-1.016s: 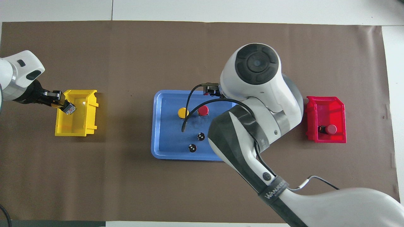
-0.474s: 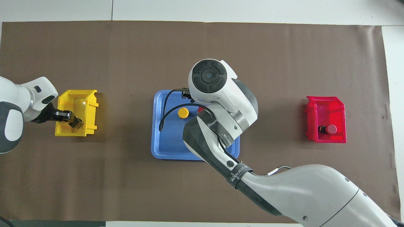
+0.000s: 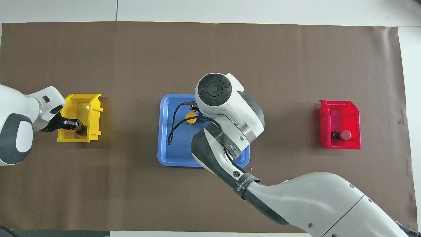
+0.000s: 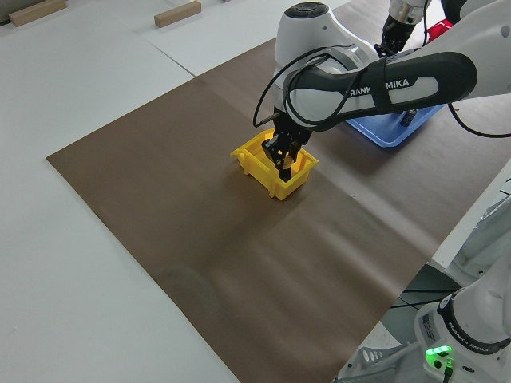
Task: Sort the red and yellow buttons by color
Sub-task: 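Grasp the second red button with the right gripper and lift it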
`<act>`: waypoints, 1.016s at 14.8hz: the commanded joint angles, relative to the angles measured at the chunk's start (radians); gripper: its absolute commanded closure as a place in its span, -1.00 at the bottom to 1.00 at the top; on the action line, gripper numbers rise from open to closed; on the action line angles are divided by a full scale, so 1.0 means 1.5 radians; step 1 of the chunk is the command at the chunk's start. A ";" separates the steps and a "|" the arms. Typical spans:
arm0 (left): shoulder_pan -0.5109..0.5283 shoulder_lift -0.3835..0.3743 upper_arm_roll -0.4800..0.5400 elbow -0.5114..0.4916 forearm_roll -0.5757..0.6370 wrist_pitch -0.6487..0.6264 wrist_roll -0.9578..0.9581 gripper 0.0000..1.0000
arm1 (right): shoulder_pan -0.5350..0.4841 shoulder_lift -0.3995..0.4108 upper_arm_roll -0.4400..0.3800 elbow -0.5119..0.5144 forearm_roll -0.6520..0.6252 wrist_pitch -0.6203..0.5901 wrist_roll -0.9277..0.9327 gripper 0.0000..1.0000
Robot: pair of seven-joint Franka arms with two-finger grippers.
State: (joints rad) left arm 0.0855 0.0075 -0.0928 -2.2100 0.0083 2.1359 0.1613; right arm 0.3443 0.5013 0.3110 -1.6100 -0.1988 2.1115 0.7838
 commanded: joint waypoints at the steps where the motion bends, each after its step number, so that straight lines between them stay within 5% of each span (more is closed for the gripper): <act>1: 0.010 -0.020 -0.007 -0.009 0.001 0.006 0.008 -0.39 | -0.004 -0.026 0.003 -0.058 -0.013 0.043 0.021 -0.59; 4: 0.010 -0.019 -0.007 0.019 0.001 -0.028 0.006 -0.41 | -0.003 -0.029 0.003 -0.064 -0.013 0.050 0.028 -0.38; 5: 0.010 -0.020 -0.007 0.043 0.001 -0.060 0.005 -0.44 | -0.003 -0.029 0.003 -0.064 -0.013 0.050 0.028 -0.15; 6: 0.010 -0.024 -0.007 0.083 0.001 -0.110 0.005 -0.65 | -0.004 -0.029 0.003 -0.063 -0.013 0.048 0.027 0.31; 7: 0.008 -0.025 -0.007 0.138 0.001 -0.177 0.005 -1.00 | -0.004 -0.029 0.003 -0.058 -0.012 0.038 0.027 0.54; 8: 0.004 -0.026 -0.008 0.204 0.001 -0.248 0.005 -1.00 | -0.005 -0.029 0.003 -0.049 -0.012 0.027 0.026 0.64; 11: 0.000 -0.016 -0.011 0.362 0.001 -0.380 0.007 -1.00 | -0.031 -0.032 0.002 0.031 -0.012 -0.083 -0.015 0.71; 13: -0.002 -0.017 -0.014 0.371 0.001 -0.372 0.006 -1.00 | -0.103 -0.079 0.005 0.051 0.000 -0.162 -0.120 0.71; 15: -0.011 -0.034 -0.015 0.302 -0.001 -0.294 -0.002 -1.00 | -0.188 -0.161 0.003 0.016 0.060 -0.222 -0.269 0.71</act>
State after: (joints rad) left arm 0.0825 -0.0493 -0.1142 -1.6813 0.0083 1.6053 0.1613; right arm 0.1924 0.3833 0.3016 -1.5307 -0.1816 1.8546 0.5715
